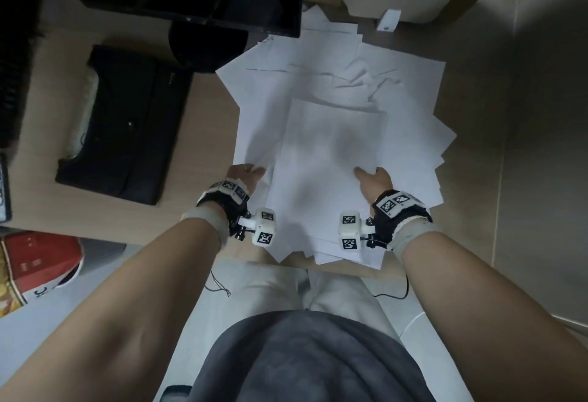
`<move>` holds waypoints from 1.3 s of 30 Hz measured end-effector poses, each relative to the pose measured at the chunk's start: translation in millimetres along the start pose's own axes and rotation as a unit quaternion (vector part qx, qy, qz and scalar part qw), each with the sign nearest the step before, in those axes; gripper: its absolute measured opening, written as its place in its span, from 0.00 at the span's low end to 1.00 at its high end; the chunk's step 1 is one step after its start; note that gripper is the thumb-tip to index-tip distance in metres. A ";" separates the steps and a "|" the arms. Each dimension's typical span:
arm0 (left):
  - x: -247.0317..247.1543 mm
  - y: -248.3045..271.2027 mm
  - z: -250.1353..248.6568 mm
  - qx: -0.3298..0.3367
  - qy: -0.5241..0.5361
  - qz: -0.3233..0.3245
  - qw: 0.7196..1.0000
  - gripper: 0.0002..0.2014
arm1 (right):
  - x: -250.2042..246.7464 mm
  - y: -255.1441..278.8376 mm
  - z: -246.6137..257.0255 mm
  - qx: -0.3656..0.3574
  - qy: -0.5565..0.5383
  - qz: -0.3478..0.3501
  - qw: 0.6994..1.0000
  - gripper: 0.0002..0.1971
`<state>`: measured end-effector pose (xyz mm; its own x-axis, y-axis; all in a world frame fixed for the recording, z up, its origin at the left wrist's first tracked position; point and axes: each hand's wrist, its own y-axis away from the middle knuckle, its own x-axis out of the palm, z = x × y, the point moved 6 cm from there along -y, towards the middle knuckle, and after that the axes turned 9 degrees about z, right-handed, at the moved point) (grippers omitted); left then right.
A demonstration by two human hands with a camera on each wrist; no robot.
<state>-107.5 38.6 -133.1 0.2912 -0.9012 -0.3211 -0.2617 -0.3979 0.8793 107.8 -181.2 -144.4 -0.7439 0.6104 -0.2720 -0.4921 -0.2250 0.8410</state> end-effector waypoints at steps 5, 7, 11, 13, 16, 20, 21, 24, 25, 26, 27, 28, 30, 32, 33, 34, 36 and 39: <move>10.6 9.3 22.2 -0.019 0.040 -0.021 0.999 0.24 | -17.3 6.1 -7.9 -0.020 0.048 -0.013 0.999 0.25; 10.7 13.7 30.6 -0.025 0.064 -0.038 0.997 0.25 | -25.8 8.3 -9.1 -0.048 0.056 -0.021 0.997 0.19; 28.6 22.1 37.1 -0.033 0.043 -0.029 0.998 0.25 | -19.6 21.7 -13.4 -0.076 0.100 0.003 0.992 0.17; 38.7 26.5 37.4 -0.025 0.043 -0.032 0.998 0.28 | -21.2 27.5 -15.5 -0.084 0.128 -0.029 0.988 0.25; 46.3 33.7 38.7 -0.010 0.037 -0.037 0.999 0.28 | -21.4 31.3 -14.5 -0.112 0.159 -0.038 0.980 0.27; 45.5 41.0 37.9 0.012 -0.008 -0.063 0.998 0.29 | -22.5 31.3 -19.5 -0.093 0.115 -0.026 0.989 0.26; 45.0 41.8 37.2 0.015 -0.013 -0.065 0.998 0.31 | -21.2 30.5 -21.6 -0.085 0.099 -0.018 0.991 0.26; 44.9 43.4 34.4 0.024 -0.004 -0.058 0.998 0.32 | -15.9 30.6 -24.5 -0.076 0.096 0.004 0.992 0.27; 44.4 42.6 34.5 0.026 0.002 -0.056 0.998 0.31 | -16.3 31.0 -24.4 -0.081 0.100 0.002 0.992 0.28; 43.2 42.1 33.9 0.031 0.011 -0.059 0.998 0.31 | -17.8 32.2 -22.9 -0.091 0.098 -0.004 0.991 0.31; 41.1 39.9 33.9 0.037 0.029 -0.065 0.997 0.29 | -20.0 35.2 -20.0 -0.105 0.088 -0.007 0.990 0.33; 36.8 40.5 31.0 0.048 0.059 -0.076 0.994 0.26 | -23.0 37.8 -16.6 -0.118 0.072 -0.010 0.990 0.34; 26.5 40.0 23.7 0.063 0.149 -0.101 0.982 0.17 | -33.5 43.5 -7.8 -0.133 0.032 -0.020 0.990 0.32; 20.1 37.2 15.0 0.064 0.214 -0.106 0.969 0.15 | -45.5 46.3 0.7 -0.137 0.020 -0.026 0.990 0.27; 19.3 34.4 11.0 0.060 0.220 -0.101 0.968 0.16 | -50.3 46.4 5.1 -0.140 0.023 -0.023 0.990 0.25; 18.1 32.6 8.1 0.061 0.219 -0.101 0.969 0.17 | -53.1 45.8 9.3 -0.143 0.026 -0.019 0.989 0.23; 18.1 26.9 5.4 0.054 0.209 -0.099 0.971 0.15 | -52.8 42.7 16.0 -0.141 0.033 -0.009 0.989 0.24; 28.5 18.9 5.6 0.009 0.163 -0.059 0.985 0.15 | -43.4 37.9 17.6 -0.121 0.047 0.015 0.991 0.31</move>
<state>-109.3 4.4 -127.6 0.5996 -0.7467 -0.2879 -0.2241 -0.5020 0.8353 129.4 -202.8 -92.5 -0.7939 0.5289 -0.3001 -0.5539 -0.4251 0.7159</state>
